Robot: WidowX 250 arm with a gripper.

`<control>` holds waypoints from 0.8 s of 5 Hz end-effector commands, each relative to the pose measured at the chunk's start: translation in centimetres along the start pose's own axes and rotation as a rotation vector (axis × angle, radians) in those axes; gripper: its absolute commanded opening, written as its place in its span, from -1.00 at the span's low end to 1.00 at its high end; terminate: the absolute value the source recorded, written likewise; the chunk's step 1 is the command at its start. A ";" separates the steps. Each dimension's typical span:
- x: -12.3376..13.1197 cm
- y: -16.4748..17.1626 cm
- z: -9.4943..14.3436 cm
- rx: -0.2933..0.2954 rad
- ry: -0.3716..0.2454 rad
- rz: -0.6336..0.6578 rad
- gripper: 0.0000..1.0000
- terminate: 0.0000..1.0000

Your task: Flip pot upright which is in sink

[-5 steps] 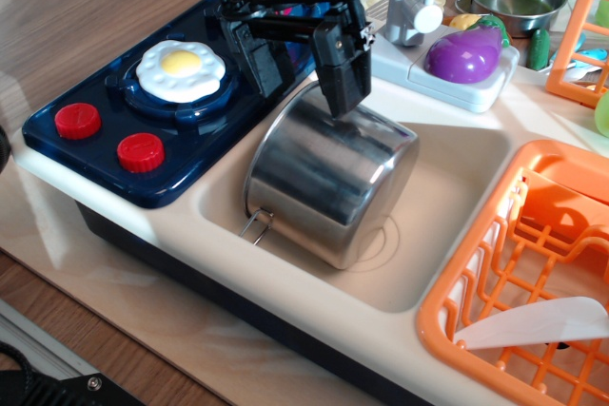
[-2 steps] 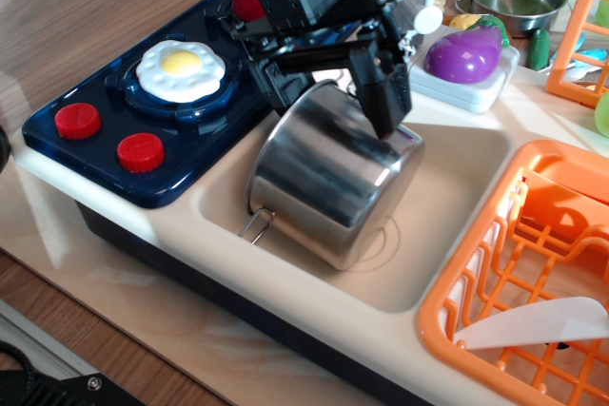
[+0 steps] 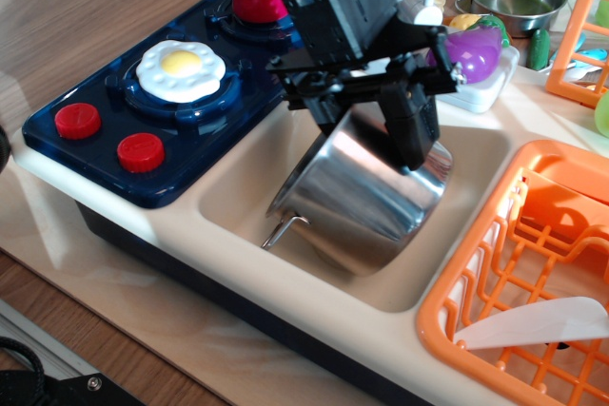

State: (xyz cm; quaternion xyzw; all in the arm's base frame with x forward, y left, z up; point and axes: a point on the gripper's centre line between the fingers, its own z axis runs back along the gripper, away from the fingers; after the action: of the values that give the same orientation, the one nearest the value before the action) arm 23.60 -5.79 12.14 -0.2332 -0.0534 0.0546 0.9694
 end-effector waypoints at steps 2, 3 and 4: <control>0.2 -2.2 0.4 0.291 -0.080 -0.143 -1.00 -1.00; 0.4 -2.6 0.0 0.403 -0.073 -0.192 -1.00 -1.00; 0.6 -2.7 -1.3 0.457 -0.116 -0.256 1.00 -1.00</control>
State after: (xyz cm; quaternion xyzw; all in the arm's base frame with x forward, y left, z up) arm 24.30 -8.54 11.59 0.0071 -0.1112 -0.0428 0.9928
